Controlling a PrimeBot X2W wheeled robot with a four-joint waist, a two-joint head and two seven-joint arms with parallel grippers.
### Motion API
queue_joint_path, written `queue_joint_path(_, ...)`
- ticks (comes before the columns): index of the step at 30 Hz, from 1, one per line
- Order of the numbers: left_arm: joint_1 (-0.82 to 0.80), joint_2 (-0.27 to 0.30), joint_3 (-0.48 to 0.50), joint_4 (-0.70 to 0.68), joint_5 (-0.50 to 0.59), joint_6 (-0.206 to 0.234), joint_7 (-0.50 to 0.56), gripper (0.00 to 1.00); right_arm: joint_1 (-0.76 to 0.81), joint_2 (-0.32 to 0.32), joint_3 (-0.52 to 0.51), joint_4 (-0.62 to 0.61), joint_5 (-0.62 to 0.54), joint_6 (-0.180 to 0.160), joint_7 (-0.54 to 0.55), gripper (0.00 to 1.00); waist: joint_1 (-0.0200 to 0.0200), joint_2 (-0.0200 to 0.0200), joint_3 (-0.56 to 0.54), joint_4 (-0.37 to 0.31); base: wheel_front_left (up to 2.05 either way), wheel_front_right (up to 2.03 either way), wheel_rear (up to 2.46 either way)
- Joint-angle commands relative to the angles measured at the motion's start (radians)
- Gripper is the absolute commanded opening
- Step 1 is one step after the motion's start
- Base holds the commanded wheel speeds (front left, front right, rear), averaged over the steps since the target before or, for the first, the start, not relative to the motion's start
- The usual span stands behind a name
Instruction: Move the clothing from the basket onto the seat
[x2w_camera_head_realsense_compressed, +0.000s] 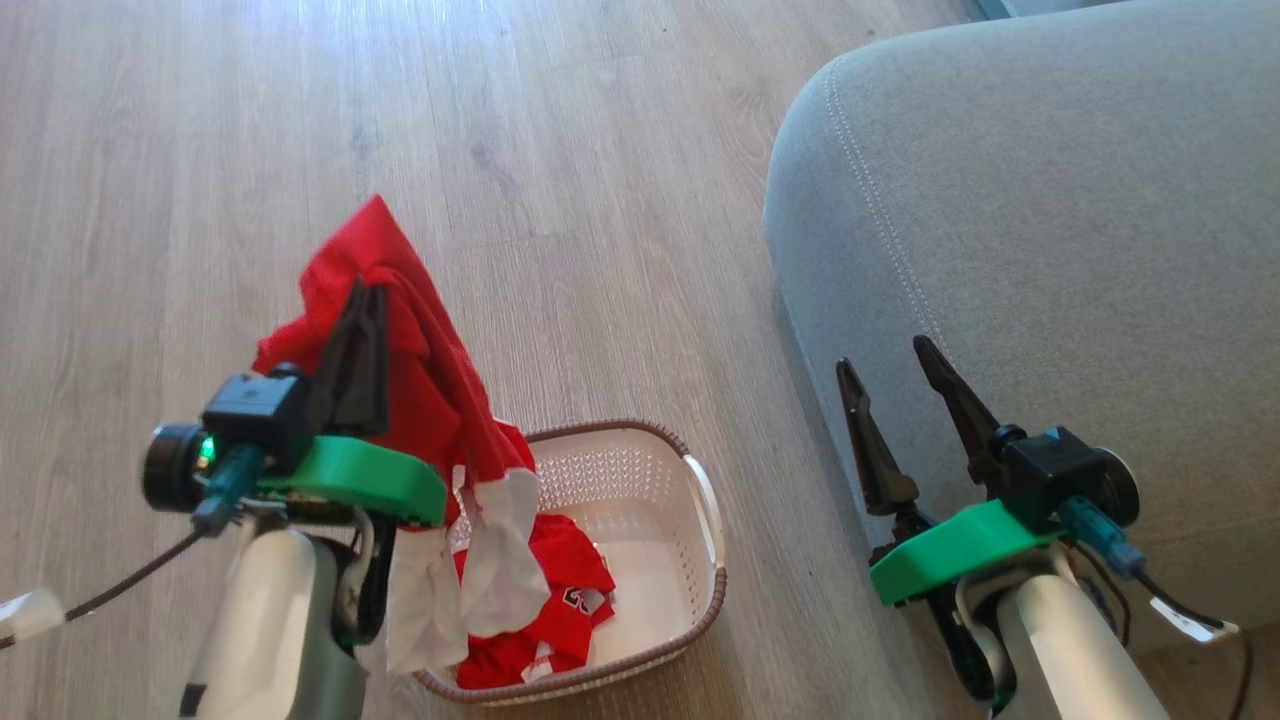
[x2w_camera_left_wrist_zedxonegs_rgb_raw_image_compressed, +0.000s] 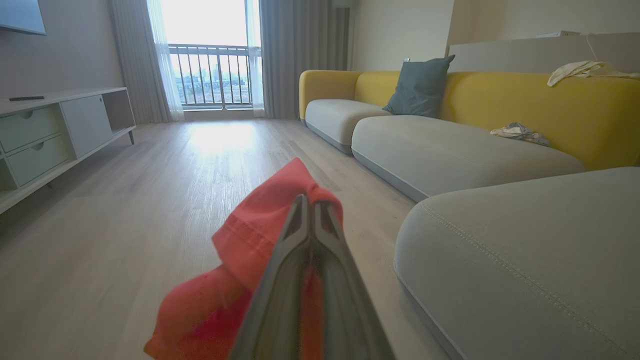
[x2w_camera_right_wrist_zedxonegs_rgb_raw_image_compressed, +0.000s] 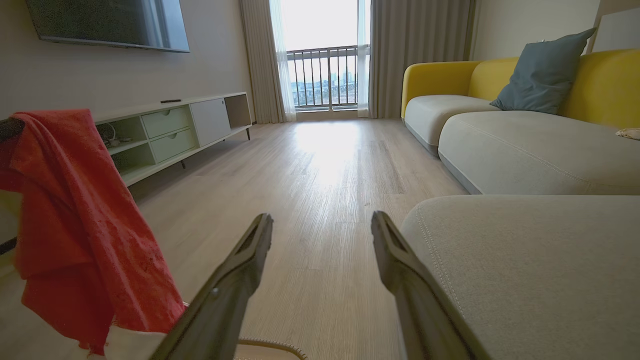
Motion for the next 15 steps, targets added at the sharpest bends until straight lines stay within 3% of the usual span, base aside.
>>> queue_joint_path(1, -0.028, 0.004, 0.045, -0.063, 0.006, -0.007, -0.013, 0.00, -0.018, -0.006, 0.025, -0.033, -0.005, 0.000, -0.007, 1.00, 0.0001, -0.0001, -0.003, -0.001, 0.00, 0.00, 0.00)
queue_joint_path(15, -0.053, -0.001, 0.105, -0.408, -0.058, -0.032, -0.013, 0.00, -0.015, -0.006, 0.027, -0.040, -0.001, 0.000, -0.007, 1.00, 0.0001, -0.0001, -0.006, 0.003, 0.00, 0.00, 0.00)
